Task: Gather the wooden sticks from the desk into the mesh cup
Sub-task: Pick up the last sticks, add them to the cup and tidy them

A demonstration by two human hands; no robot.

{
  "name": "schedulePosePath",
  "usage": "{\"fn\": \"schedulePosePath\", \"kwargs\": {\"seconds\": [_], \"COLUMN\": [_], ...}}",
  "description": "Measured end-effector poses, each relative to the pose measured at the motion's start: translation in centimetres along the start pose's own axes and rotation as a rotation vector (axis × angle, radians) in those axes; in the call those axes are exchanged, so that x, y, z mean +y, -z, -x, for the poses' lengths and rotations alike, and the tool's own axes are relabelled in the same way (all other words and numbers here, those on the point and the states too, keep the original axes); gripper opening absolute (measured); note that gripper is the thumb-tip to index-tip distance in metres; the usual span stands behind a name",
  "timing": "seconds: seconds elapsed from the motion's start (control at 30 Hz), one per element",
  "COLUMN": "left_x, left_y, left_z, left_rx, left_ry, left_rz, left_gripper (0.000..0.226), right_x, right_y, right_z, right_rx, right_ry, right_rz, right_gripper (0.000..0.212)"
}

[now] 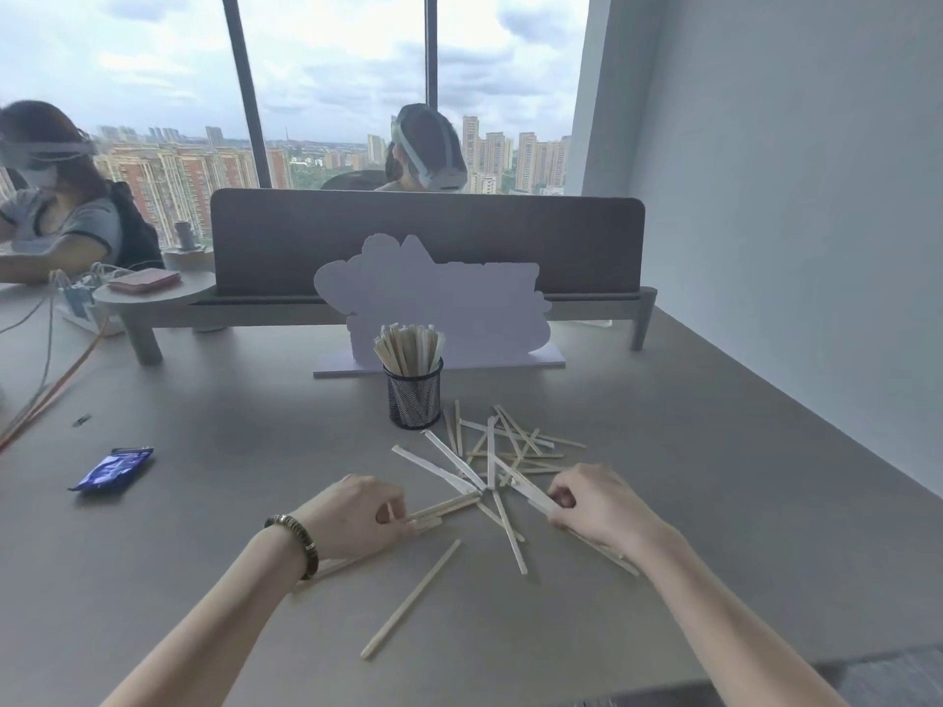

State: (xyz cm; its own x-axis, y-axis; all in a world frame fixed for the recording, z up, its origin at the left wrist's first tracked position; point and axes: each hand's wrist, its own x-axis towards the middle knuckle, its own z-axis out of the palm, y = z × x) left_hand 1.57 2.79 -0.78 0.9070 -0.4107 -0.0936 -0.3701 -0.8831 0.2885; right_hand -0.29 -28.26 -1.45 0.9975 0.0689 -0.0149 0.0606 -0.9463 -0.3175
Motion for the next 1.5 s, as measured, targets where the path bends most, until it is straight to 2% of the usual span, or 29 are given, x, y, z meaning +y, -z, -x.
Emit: {"fn": "schedulePosePath", "kwargs": {"seconds": [0.1,0.13,0.2,0.3,0.37,0.43,0.5,0.57,0.67,0.9,1.0,1.07,1.27,1.4,1.5], "left_x": [1.3,1.7,2.3,2.7,2.8,3.0,3.3,3.6,3.8,4.8,5.1,5.1,5.1,4.8,4.4], "left_y": [-0.2,-0.2,-0.1,0.0,-0.2,-0.5,-0.8,-1.0,-1.0,-0.5,-0.6,-0.4,-0.2,-0.6,-0.7], "left_z": [0.2,0.3,0.3,0.2,0.1,0.1,0.1,0.1,-0.3,-0.5,-0.4,-0.4,-0.1,-0.5,-0.8], "left_rx": [-0.095,-0.118,-0.129,-0.13,-0.11,-0.094,-0.12,-0.16,-0.151,-0.182,-0.162,-0.153,-0.114,-0.088,-0.082], "left_ry": [-0.033,-0.046,-0.07,-0.069,-0.071,-0.057,-0.048,-0.053,-0.064,-0.015,0.019,0.033,0.015,-0.006,-0.047], "left_rz": [-0.054,-0.089,-0.129,-0.127,-0.146,-0.176,-0.189,-0.211,-0.233,-0.279,-0.276,-0.292,-0.321,-0.302,-0.288], "left_gripper": [0.068,0.07,0.064,0.049,0.042,0.043,0.055,0.06,0.043,0.03,0.036,0.043,0.031,0.021,0.023], "right_x": [-0.6,-0.7,-1.0,-1.6,-1.9,-2.1,-2.2,-2.2,-2.1,-2.3,-2.6,-2.7,-2.3,-2.1,-2.2], "right_y": [-0.2,-0.3,-0.3,-0.4,-0.5,-0.5,-0.4,-0.5,-0.4,-0.7,-0.8,-0.9,-1.0,-0.2,0.9], "right_z": [0.0,0.0,0.0,-0.1,-0.1,-0.1,-0.1,-0.1,-0.1,-0.2,-0.5,-1.0,-2.7,-4.3,-5.9], "right_rx": [0.015,0.013,0.0,-0.012,-0.019,-0.019,-0.015,-0.016,-0.034,-0.047,-0.054,-0.071,-0.104,-0.168,-0.215], "right_ry": [0.012,0.003,-0.02,-0.046,-0.054,-0.061,-0.074,-0.089,-0.108,-0.149,-0.136,-0.115,-0.032,0.001,0.014], "right_rz": [-0.023,-0.03,-0.043,-0.034,-0.019,-0.016,-0.024,-0.027,-0.08,-0.103,-0.077,-0.061,-0.002,0.006,0.006], "right_gripper": [0.011,0.013,0.016,0.008,0.012,0.015,0.016,0.009,0.007,0.007,0.024,0.029,0.004,0.018,0.016]}}
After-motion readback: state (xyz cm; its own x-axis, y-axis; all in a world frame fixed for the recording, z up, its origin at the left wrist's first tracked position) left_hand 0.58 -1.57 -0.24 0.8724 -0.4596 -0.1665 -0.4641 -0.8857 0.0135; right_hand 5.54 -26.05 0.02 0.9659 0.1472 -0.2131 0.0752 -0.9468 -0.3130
